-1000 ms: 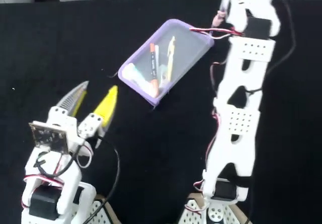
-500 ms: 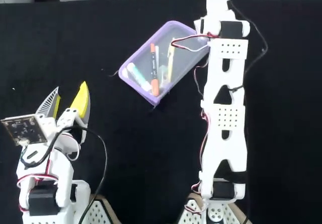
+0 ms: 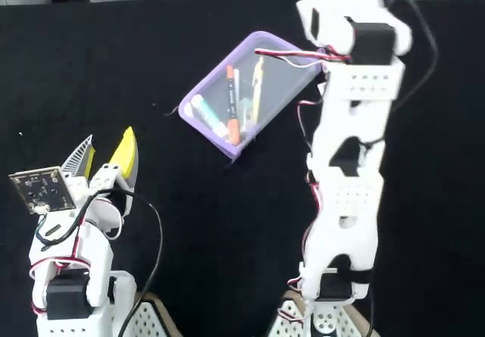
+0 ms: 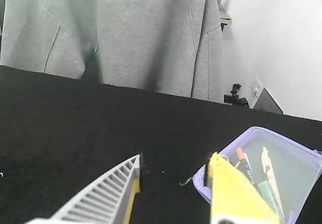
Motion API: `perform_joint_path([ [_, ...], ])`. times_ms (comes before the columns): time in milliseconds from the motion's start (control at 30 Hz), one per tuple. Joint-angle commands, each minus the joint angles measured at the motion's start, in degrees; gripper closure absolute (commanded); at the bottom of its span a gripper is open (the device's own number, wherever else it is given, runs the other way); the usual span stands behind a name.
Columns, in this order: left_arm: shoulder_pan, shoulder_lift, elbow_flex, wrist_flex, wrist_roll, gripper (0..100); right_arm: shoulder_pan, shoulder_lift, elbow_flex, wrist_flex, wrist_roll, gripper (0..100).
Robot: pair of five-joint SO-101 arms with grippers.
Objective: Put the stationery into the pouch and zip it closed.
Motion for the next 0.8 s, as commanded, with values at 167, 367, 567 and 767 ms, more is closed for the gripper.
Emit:
perform_joint_path([
  [167, -0.3, 0.1, -6.7, 1.1, 0.4, 96, 6.9, -14.0, -2.4, 6.9, -2.5, 64.3],
  [367, 1.2, 0.0, -11.3, 11.2, 0.5, 97, 14.8, -15.4, -2.4, 6.9, -14.8, 98.8],
  [567, 4.4, 0.0, -16.2, 19.8, 0.1, 97, 19.5, -16.6, -2.4, 7.0, -16.9, 96.4],
  [767, 4.4, 0.0, -17.6, 27.1, -0.1, 97, 20.7, -24.8, -2.4, 7.0, -16.8, 98.4],
])
